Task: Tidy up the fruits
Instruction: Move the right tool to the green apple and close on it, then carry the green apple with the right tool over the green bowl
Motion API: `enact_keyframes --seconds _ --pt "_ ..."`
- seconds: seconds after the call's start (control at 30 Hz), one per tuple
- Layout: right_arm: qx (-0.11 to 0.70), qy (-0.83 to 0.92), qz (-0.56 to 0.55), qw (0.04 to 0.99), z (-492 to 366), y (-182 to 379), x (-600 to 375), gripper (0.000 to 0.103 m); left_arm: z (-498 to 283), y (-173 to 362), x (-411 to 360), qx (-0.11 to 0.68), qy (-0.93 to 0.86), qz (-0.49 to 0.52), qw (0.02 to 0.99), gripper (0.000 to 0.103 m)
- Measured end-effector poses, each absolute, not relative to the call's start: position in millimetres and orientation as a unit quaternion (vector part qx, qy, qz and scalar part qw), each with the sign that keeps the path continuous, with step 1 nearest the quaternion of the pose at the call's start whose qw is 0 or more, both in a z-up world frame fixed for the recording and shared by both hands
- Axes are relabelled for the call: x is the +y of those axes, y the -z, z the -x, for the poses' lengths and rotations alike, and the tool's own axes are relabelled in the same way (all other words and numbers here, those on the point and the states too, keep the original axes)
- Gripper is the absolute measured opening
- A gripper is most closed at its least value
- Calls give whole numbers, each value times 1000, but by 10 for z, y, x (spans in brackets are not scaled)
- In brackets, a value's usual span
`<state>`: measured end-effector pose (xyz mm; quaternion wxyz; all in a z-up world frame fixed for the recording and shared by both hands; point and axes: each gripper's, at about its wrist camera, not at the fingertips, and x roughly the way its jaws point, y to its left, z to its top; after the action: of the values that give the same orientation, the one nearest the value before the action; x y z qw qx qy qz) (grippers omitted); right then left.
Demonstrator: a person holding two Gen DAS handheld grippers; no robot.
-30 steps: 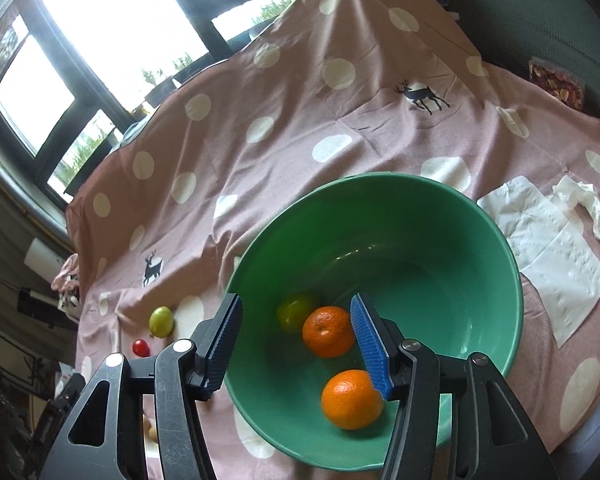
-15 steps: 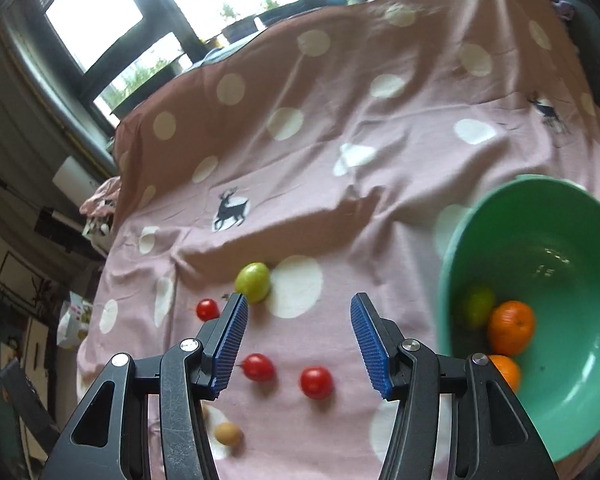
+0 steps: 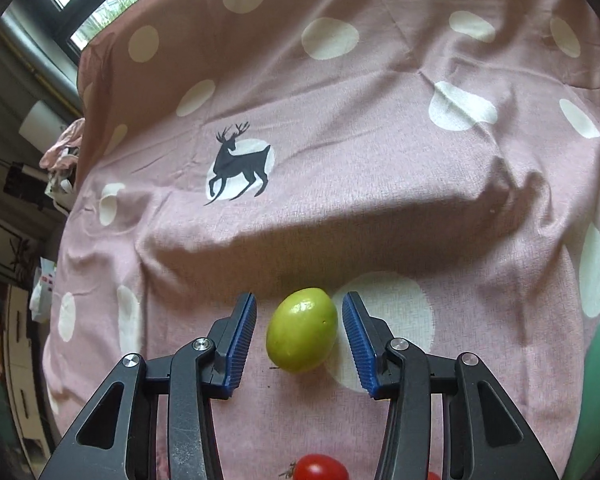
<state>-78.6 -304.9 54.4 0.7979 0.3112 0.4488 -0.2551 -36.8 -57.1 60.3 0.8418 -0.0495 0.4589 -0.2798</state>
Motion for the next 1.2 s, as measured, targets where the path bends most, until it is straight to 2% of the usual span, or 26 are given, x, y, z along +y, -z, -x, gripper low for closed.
enact_keyframes --seconds 0.03,0.07,0.33,0.53,0.7,0.97,1.2 --pt "456 255 -306 796 755 -505 -3058 40 376 -603 -582 459 282 47 841 67" --pt "460 256 -304 794 744 -478 -3062 40 382 -602 -594 459 284 45 841 67" --pt "450 243 -304 804 932 -599 -2978 39 438 -593 -659 461 299 34 835 65" --pt "438 212 -306 818 1454 -870 -2685 39 483 -564 -722 471 309 23 826 62" --pt "458 179 -306 815 1852 -738 -2409 39 564 -575 -779 473 329 22 817 59" --pt "507 192 -289 789 1865 -478 -2408 39 707 -542 -929 480 351 0 804 53" --pt "486 184 -316 794 1980 -518 -2477 39 789 -538 -1007 492 379 4 784 50"
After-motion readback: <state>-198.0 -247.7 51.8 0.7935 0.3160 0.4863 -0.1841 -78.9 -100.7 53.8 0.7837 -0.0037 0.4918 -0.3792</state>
